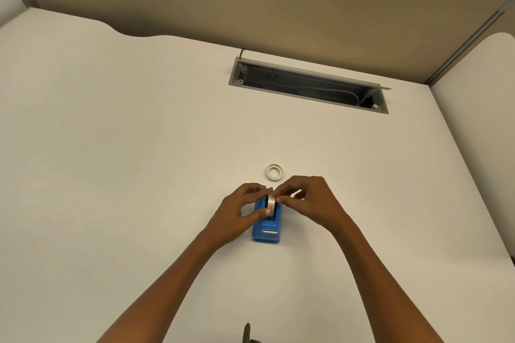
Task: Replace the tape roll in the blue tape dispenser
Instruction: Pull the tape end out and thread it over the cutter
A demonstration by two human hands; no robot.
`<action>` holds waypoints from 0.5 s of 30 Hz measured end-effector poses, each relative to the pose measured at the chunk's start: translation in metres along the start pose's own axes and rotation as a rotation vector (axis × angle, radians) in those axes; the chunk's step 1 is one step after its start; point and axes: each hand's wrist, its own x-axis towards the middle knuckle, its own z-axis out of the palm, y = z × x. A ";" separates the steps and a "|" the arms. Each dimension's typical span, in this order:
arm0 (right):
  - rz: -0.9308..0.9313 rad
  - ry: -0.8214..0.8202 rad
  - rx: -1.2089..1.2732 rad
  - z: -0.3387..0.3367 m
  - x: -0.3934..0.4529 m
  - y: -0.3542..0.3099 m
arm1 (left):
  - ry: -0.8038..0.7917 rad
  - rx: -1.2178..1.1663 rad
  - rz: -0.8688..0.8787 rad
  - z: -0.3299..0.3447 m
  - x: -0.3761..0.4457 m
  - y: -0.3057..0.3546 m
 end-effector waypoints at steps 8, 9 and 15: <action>0.014 0.018 0.006 0.004 0.004 0.001 | -0.006 -0.004 -0.007 0.002 0.000 0.000; 0.024 0.009 0.004 0.003 0.004 0.000 | -0.003 -0.001 -0.008 0.003 0.000 0.000; -0.010 -0.083 -0.175 0.002 0.009 -0.009 | 0.017 0.019 -0.006 0.003 0.000 -0.002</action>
